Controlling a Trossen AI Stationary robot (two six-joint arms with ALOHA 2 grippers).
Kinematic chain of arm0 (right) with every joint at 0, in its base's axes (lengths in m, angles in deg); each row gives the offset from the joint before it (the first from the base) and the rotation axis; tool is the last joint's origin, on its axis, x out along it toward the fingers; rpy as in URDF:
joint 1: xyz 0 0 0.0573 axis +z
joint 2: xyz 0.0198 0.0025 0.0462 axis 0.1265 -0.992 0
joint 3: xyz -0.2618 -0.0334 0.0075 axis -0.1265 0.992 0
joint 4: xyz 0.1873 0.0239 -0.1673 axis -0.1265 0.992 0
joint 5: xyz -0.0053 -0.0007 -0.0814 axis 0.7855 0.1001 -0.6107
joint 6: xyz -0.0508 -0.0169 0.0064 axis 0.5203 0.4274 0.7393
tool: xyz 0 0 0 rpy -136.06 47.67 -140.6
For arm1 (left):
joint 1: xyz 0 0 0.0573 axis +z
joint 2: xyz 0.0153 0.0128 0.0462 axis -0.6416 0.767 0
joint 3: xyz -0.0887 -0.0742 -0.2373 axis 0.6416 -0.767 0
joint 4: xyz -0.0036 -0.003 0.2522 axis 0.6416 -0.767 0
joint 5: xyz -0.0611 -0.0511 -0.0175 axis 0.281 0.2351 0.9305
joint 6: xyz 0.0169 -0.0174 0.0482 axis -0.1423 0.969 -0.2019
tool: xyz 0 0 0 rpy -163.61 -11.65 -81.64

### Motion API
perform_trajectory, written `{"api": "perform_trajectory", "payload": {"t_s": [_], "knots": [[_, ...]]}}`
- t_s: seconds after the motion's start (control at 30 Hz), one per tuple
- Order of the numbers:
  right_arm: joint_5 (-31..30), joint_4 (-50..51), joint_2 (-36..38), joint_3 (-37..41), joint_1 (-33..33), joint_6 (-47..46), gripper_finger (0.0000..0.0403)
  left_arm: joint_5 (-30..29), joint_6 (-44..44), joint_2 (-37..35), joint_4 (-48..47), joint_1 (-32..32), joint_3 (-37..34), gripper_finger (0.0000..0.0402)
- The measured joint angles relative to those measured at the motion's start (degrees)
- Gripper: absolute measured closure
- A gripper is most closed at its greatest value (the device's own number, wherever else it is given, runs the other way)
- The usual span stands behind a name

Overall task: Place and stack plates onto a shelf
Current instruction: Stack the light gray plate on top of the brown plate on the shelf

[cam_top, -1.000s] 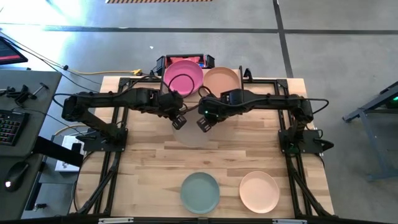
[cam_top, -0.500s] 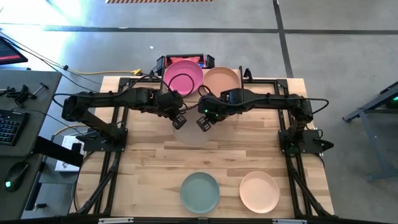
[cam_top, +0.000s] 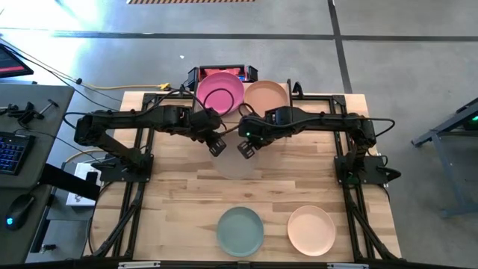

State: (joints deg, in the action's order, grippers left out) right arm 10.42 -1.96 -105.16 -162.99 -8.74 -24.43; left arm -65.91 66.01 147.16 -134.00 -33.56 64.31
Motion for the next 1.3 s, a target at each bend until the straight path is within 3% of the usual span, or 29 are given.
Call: {"api": "perform_trajectory", "payload": {"t_s": [0.27,0.7,0.87,1.3], "knots": [[-0.2,6.2,0.0,0.0,0.0,0.0,0.0403,3.3,0.0,0.0,0.8,0.0,0.0,0.0291],[0.1,11.7,2.1,-0.2,-4.3,5.2,0.0403,3.3,-2.6,-0.6,0.5,1.1,0.0,0.0291],[2.1,11.9,3.9,-0.2,-9.2,10.5,0.0403,3.2,-4.1,-0.6,0.2,2.4,0.0,0.0291],[15.1,10.7,6.6,-0.2,-27.7,26.1,0.0403,3.2,-5.2,-0.6,-0.1,3.1,0.0,0.0291]]}}
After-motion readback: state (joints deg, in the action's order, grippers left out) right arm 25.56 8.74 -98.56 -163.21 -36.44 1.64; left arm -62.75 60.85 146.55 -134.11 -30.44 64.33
